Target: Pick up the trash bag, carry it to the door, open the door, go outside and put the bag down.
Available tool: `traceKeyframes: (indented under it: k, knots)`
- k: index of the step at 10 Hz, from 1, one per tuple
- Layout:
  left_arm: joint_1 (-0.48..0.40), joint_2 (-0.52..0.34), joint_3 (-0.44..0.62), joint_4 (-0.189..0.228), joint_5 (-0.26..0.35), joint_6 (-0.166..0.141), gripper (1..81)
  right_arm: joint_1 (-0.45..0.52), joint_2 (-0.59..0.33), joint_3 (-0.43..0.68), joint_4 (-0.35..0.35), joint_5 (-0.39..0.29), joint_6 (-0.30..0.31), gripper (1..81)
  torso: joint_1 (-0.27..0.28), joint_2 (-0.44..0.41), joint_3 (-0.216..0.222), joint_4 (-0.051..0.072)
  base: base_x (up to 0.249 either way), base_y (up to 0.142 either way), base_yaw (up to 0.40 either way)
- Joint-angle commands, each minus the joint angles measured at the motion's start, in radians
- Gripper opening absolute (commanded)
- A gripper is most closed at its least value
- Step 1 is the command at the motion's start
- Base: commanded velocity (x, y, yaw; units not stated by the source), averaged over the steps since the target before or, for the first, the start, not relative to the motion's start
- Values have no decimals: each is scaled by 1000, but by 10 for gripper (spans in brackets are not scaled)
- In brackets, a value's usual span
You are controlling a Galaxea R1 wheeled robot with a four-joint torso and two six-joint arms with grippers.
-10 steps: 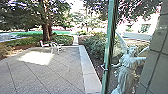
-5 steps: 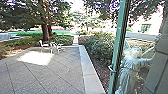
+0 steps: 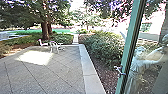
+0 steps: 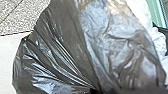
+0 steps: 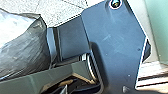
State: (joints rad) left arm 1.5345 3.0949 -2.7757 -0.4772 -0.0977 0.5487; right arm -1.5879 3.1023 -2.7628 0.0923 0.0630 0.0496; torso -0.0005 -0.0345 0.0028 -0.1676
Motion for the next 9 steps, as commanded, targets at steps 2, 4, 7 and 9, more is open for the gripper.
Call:
traceKeyframes:
  k: [2, 4, 7, 9]
  knots:
    - [-52, 5, 2, 6, 59, 5, 10, 47, 9, 6, 3, -52, -2, 811, 1, 1, 0, 0, 114, 0, 0]
    - [-52, 7, 2, 8, 59, 5, 10, 47, 9, 5, 3, -52, -2, 811, 3, 2, -1, 0, 113, 0, 0]
    - [-52, 9, 2, 8, 59, 5, 10, 48, 9, 2, 3, -52, -2, 811, 1, 2, -1, 0, 120, 0, 0]
    - [-52, 10, 2, 8, 59, 5, 10, 48, 9, 2, 3, -52, -2, 811, 2, 2, -1, 0, 122, 0, 0]
